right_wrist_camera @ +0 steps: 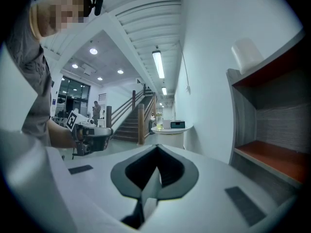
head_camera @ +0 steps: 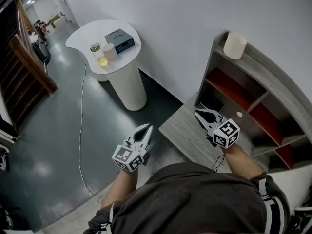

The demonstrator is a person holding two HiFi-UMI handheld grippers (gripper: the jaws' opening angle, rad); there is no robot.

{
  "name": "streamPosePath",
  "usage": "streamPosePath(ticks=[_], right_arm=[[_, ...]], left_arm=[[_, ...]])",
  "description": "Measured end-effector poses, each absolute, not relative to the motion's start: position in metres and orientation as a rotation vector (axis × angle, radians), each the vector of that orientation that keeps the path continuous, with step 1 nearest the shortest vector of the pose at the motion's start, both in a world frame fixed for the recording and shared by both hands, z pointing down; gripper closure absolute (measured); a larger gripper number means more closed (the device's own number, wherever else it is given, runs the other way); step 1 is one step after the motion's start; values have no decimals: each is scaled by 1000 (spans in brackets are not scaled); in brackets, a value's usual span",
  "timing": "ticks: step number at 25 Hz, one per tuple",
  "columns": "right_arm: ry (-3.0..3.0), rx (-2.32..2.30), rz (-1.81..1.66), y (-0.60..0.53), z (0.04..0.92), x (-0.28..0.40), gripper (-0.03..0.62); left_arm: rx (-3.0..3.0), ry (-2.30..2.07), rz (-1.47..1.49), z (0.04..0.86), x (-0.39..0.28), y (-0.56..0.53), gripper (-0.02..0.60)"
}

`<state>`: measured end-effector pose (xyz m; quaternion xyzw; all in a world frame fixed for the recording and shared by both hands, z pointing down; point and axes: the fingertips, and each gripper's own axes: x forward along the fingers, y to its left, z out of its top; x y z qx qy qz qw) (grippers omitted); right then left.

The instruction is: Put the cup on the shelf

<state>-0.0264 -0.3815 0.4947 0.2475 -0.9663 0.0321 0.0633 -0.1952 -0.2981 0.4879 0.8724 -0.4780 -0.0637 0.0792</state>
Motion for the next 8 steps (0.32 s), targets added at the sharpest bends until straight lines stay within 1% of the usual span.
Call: streamPosePath(ticks=[8], right_arm=[[-2918, 740, 86, -383, 494, -27, 605]], left_arm=[[2604, -1434, -202, 487, -196, -299, 575]])
